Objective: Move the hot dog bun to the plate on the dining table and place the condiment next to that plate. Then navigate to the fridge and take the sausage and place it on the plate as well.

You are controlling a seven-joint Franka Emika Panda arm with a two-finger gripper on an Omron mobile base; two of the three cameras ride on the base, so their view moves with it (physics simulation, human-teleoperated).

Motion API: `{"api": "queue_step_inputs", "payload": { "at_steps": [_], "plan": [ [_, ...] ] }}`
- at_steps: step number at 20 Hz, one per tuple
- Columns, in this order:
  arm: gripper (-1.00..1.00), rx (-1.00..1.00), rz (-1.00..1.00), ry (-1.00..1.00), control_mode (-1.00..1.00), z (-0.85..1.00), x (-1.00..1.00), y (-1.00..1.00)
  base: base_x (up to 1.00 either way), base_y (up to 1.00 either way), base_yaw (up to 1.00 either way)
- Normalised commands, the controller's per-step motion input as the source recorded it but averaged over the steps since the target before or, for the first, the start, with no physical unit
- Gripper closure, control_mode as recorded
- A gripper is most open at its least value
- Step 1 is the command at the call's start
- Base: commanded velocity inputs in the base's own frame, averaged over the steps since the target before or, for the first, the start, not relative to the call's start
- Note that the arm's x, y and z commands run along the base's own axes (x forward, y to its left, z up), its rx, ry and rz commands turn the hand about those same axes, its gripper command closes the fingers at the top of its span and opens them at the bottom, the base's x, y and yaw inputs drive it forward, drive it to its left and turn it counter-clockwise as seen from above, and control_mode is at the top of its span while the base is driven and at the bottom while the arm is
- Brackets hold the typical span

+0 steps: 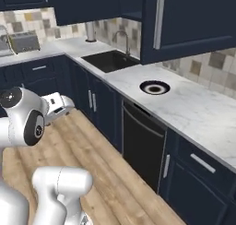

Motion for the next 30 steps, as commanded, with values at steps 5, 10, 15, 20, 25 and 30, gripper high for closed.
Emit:
{"api": "queue_step_inputs", "payload": {
  "at_steps": [5,10,15,20,25,30],
  "plan": [
    [-1.0,0.0,0.0,0.0,1.0,0.0,0.0,0.0,0.92,0.47,-0.39],
    [-1.0,0.0,0.0,0.0,1.0,0.0,0.0,0.0,0.76,0.59,-0.49],
    [-1.0,0.0,0.0,0.0,1.0,0.0,0.0,0.0,0.77,0.51,-0.49],
    [-1.0,0.0,0.0,0.0,1.0,0.0,0.0,0.0,0.73,0.32,-0.47],
    [-1.0,0.0,0.0,0.0,1.0,0.0,0.0,0.0,0.7,0.19,-0.39],
    [-1.0,0.0,0.0,0.0,1.0,0.0,0.0,0.0,0.66,0.39,-0.32]
  ]
}}
